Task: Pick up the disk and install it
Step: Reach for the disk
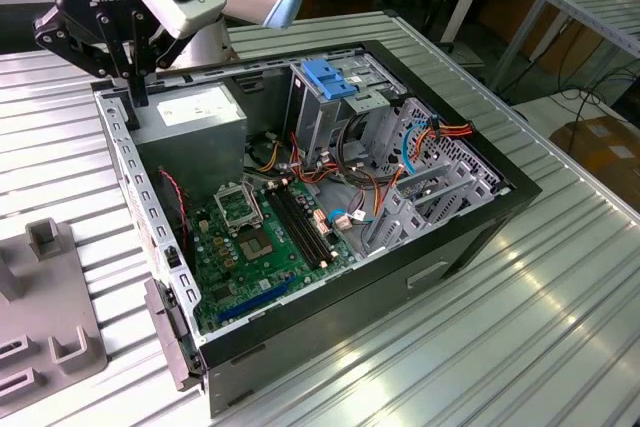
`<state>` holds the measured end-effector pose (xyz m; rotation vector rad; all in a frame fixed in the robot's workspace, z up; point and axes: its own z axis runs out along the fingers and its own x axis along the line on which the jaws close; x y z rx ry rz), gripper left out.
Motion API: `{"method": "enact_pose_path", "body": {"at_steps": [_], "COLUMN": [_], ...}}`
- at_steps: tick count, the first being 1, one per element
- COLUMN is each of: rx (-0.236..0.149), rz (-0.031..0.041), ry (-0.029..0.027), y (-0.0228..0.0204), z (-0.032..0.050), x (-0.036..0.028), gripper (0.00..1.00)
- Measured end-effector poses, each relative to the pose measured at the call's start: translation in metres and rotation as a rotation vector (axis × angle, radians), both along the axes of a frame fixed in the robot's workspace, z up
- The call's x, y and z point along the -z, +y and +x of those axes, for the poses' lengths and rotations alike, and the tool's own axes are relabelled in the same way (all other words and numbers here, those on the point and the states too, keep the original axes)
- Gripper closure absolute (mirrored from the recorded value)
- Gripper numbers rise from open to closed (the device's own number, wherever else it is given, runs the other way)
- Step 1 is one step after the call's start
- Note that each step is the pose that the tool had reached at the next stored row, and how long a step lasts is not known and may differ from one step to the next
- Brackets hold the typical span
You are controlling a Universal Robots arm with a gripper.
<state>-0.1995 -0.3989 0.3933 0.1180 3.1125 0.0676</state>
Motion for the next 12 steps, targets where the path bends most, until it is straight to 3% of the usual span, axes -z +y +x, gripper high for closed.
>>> {"method": "enact_pose_path", "body": {"at_steps": [12], "rx": [0.000], "rz": [0.0001], "ry": [0.0000], "y": [0.0000], "z": [-0.0081], "x": [0.0000], "gripper": [0.90]}}
